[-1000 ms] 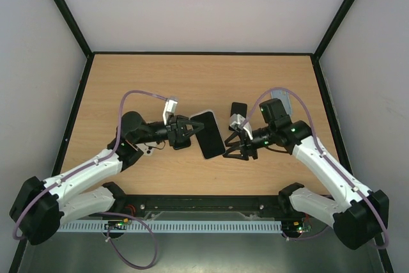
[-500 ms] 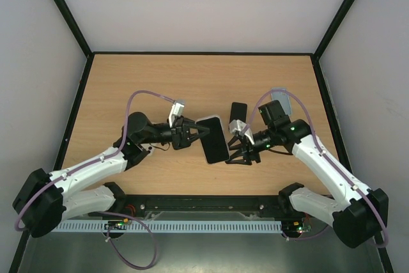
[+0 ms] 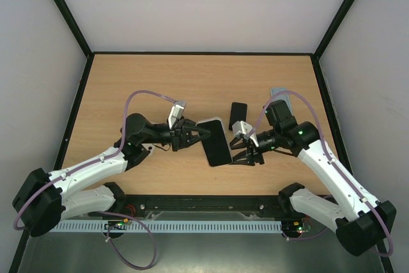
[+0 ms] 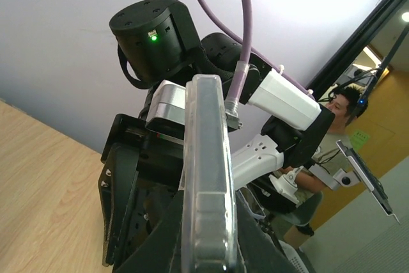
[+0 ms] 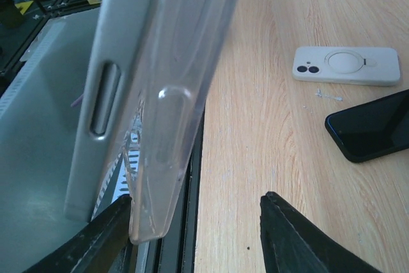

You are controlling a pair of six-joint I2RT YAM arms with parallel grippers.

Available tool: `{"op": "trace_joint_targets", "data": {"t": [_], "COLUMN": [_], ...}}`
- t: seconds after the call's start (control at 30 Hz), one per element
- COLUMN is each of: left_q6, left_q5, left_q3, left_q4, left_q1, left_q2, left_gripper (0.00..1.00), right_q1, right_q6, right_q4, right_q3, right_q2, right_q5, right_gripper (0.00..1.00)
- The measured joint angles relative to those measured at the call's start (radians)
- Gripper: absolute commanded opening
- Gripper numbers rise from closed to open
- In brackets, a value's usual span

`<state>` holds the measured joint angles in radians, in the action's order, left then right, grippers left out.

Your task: Take the phone out of the phone case

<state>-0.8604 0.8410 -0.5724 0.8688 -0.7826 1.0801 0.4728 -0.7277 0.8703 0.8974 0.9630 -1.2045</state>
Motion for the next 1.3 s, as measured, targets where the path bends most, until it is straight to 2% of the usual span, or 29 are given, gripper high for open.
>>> {"op": "trace_joint_targets", "data": {"t": [0.13,0.4,0.6,0.8,0.93,0.97,1.07,1.13,1.2,1.3], "left_q6": [0.015,0.137,0.147,0.100,0.072,0.068,0.063,0.071,0.087,0.109], "left_q5": [0.007,0.005,-0.009,-0.036,-0.077,-0.087,-0.127,-0.208,-0.300,-0.469], "left_q3": [-0.018,-0.082,-0.081,-0.071,-0.070,-0.070,-0.080,-0.104,-0.137,-0.187], "left_q4": [-0.008,-0.128,-0.168,-0.168,-0.209,-0.225,-0.278,-0.348,-0.422,-0.532], "left_q1": [0.000,0.000,-0.015,0.020,0.043,0.046,0.056,0.071,0.093,0.103], "left_q2": [-0.010,-0.059,-0.048,-0.038,-0.021,-0.014,0.008,0.030,0.056,0.071], "left_gripper": [0.02,0.02,0.02,0.02,0.03,0.07,0.42,0.59,0.67,0.71], "right_q1": [0.000,0.000,-0.006,-0.014,-0.023,-0.024,-0.028,-0.027,-0.027,-0.026], "right_q6": [0.060,0.251,0.446,0.561,0.607,0.620,0.678,0.740,0.811,0.896], "right_q4": [0.000,-0.055,-0.212,-0.316,-0.337,-0.341,-0.364,-0.386,-0.390,-0.386], "right_q3": [0.037,0.106,0.093,0.036,-0.006,-0.016,-0.043,-0.062,-0.078,-0.082], "right_q2": [0.002,0.005,-0.003,-0.019,-0.019,-0.019,-0.019,-0.025,-0.037,-0.040], "right_q5": [0.000,-0.027,-0.087,-0.114,-0.077,-0.060,0.002,0.049,0.124,0.242], "right_gripper": [0.46,0.43,0.30,0.04,0.02,0.02,0.02,0.02,0.02,0.02]}}
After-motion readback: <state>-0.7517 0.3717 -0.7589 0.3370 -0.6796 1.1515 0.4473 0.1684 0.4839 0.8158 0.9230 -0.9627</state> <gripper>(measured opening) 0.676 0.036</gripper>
